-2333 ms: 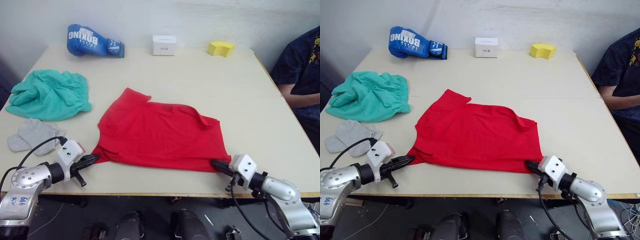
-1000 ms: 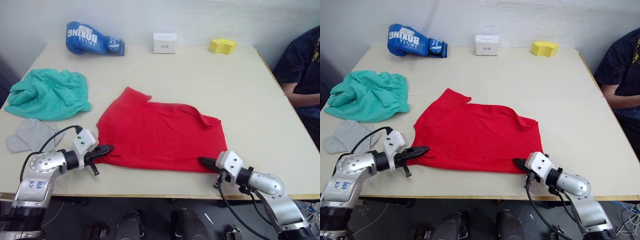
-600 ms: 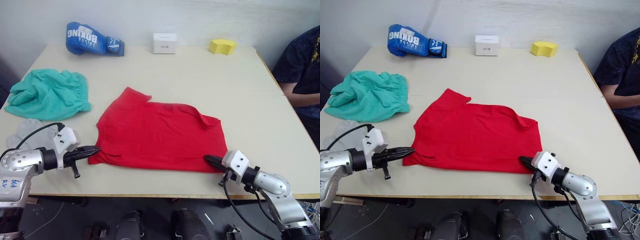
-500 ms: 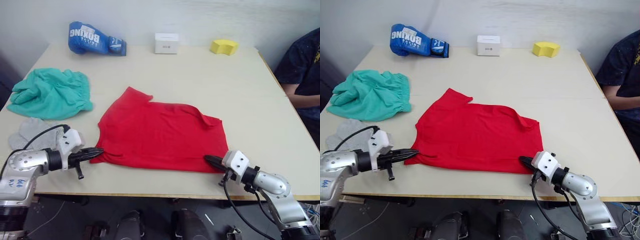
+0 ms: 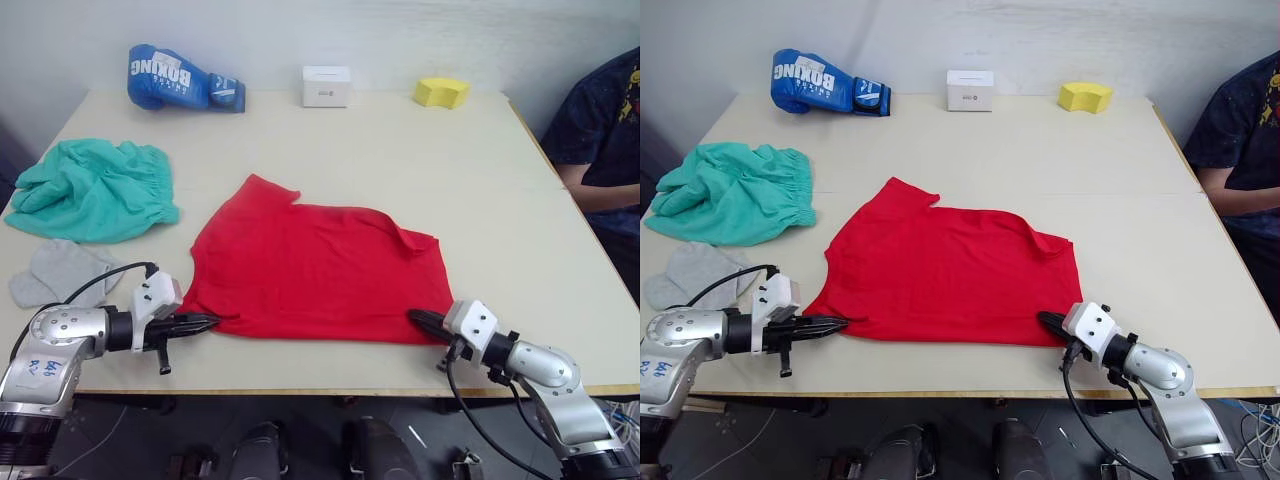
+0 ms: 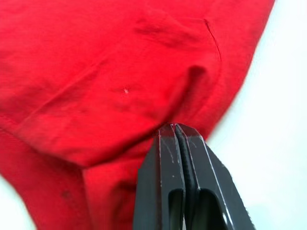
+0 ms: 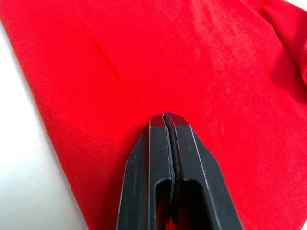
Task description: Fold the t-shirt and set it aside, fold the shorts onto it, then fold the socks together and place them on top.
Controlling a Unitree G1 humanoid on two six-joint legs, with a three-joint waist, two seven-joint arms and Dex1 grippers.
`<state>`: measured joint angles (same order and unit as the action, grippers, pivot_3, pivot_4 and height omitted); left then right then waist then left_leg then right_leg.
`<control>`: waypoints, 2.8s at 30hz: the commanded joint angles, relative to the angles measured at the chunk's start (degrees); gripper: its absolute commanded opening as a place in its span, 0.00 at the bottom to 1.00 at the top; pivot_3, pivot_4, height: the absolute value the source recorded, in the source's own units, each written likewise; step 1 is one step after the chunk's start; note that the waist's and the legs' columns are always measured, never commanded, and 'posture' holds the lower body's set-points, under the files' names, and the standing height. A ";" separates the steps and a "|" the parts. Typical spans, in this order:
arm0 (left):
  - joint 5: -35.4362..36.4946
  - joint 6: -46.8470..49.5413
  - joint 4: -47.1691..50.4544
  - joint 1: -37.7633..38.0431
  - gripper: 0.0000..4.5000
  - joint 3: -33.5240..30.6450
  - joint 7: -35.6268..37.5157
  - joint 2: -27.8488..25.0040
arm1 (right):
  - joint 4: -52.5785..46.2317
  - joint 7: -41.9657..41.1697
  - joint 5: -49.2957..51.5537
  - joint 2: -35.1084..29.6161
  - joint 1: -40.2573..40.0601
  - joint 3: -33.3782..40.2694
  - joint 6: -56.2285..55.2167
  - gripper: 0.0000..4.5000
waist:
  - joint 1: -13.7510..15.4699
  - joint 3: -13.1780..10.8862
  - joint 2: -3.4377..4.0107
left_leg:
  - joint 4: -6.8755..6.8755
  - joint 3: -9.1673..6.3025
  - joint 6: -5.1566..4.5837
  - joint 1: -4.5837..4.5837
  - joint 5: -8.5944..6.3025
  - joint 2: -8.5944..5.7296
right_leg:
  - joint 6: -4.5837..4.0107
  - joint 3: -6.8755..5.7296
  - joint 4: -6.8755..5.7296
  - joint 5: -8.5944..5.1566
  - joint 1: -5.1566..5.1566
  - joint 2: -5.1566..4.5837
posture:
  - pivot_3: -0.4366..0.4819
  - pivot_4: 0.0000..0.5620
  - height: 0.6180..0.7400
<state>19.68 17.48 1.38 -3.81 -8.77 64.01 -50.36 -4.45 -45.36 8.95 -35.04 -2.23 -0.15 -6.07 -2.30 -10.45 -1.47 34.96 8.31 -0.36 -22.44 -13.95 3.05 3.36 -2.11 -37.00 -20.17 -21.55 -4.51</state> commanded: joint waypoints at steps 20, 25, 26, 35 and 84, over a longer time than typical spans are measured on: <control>-11.08 -5.08 -16.75 -14.43 0.01 4.87 -12.94 4.60 | 1.05 -0.36 0.10 -3.14 -2.61 3.49 -1.06 0.00 | 0.60 0.01 -0.01 | 0.13 0.01 -0.06 0.04 0.04 -0.01 | 0.07 0.00 -0.12 0.04 0.06 0.03 | 0.48 0.27 1.00; -4.18 -7.68 -11.63 -8.07 0.01 -3.95 -11.23 3.41 | 3.59 -2.48 3.59 -7.49 -7.18 11.31 -3.60 0.00 | 0.29 0.00 -0.02 | 0.09 0.03 -0.05 0.09 0.03 0.00 | 0.08 0.04 -0.12 0.04 0.07 0.02 | 0.48 0.27 1.00; -2.07 -7.83 -9.72 -6.53 0.01 -6.38 -10.34 3.36 | 3.60 -3.19 4.92 -7.95 -7.83 12.94 -3.95 0.00 | 0.32 -0.01 -0.05 | 0.07 0.02 -0.05 0.09 0.03 0.00 | 0.07 0.03 -0.11 0.04 0.06 0.02 | 0.48 0.27 1.00; -0.81 -17.40 0.35 9.24 0.42 -15.55 -1.56 -1.51 | -4.87 -8.74 13.49 -11.00 -11.40 20.28 1.95 0.36 | 0.35 -0.12 0.02 | -0.02 0.01 -0.01 0.04 0.00 0.03 | -0.01 0.03 0.04 0.00 0.04 0.00 | 0.48 0.27 1.00; -14.60 -31.84 1.04 20.06 0.00 -7.66 -10.05 -4.77 | -8.15 -9.52 -1.89 -16.84 -14.89 11.10 -5.85 0.00 | -0.49 0.33 0.55 | -0.30 0.12 -0.13 0.14 -0.06 0.04 | 0.07 -0.02 0.06 -0.48 0.05 0.04 | 0.48 0.27 1.00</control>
<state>6.24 -14.91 1.69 14.29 -14.57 54.71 -55.03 -11.44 -54.76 6.52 -50.80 -16.07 8.44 -12.34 -2.79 -10.12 -0.92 34.65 8.43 -0.50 -22.30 -14.01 3.09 3.44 -2.13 -36.94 -20.66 -21.50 -4.46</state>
